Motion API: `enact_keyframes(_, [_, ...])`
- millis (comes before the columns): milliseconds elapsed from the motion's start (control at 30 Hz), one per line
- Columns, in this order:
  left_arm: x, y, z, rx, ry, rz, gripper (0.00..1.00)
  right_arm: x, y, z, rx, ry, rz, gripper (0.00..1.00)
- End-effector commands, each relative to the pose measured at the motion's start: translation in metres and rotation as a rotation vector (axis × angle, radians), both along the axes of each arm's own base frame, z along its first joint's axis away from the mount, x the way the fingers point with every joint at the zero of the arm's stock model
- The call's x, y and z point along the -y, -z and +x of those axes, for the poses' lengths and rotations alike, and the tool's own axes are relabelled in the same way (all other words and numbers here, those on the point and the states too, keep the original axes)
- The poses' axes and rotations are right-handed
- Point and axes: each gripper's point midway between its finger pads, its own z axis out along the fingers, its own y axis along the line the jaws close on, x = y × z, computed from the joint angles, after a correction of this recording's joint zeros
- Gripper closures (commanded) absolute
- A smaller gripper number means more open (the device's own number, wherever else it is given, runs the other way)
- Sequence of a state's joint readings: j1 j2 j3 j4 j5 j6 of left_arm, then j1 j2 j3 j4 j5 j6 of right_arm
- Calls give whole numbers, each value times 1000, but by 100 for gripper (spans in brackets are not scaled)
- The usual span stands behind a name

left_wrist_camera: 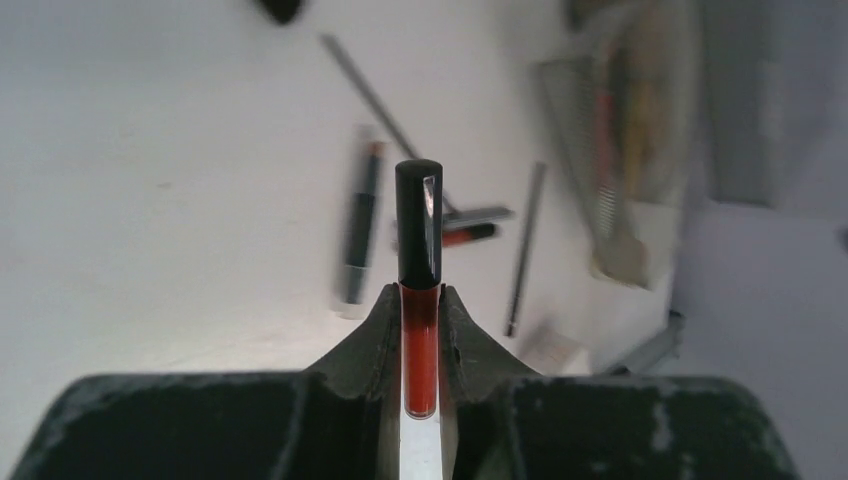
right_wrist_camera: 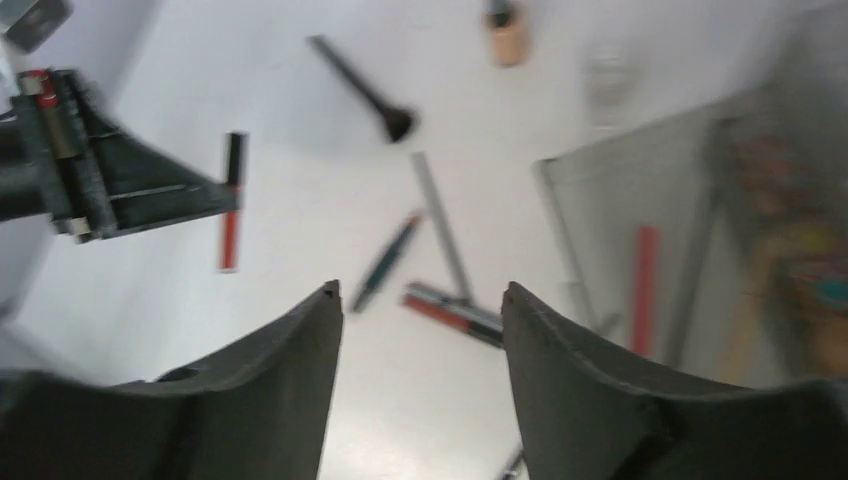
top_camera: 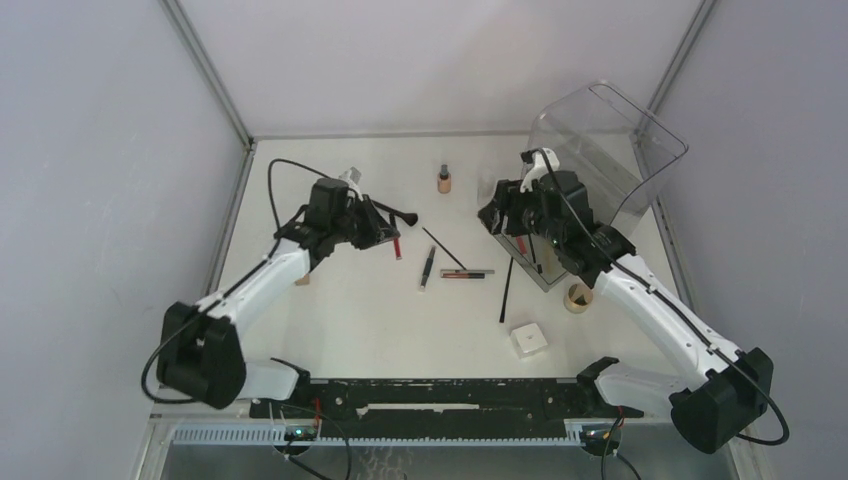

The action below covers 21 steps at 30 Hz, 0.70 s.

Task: Organize the makeup
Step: Pick up the lipstick at the center of the board, then place the lipstick in the drawer.

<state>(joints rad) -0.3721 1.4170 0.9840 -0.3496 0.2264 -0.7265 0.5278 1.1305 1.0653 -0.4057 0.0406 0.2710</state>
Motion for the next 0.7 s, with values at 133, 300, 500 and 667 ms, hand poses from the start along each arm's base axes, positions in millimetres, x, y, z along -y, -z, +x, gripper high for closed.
enact_keyframes(133, [44, -86, -38, 261, 200, -360, 100, -116, -18, -47, -114, -430, 397, 29])
enact_keyframes(300, [56, -107, -50, 303, 186, -455, 100, -145, -4, -49, -176, -493, 445, 29])
enact_keyframes(500, [56, -127, -51, 363, 158, -526, 100, -162, 13, -54, -258, -534, 475, 33])
enact_keyframes(667, [63, -126, -54, 335, 206, -522, 100, -171, 15, -57, -290, -575, 508, 53])
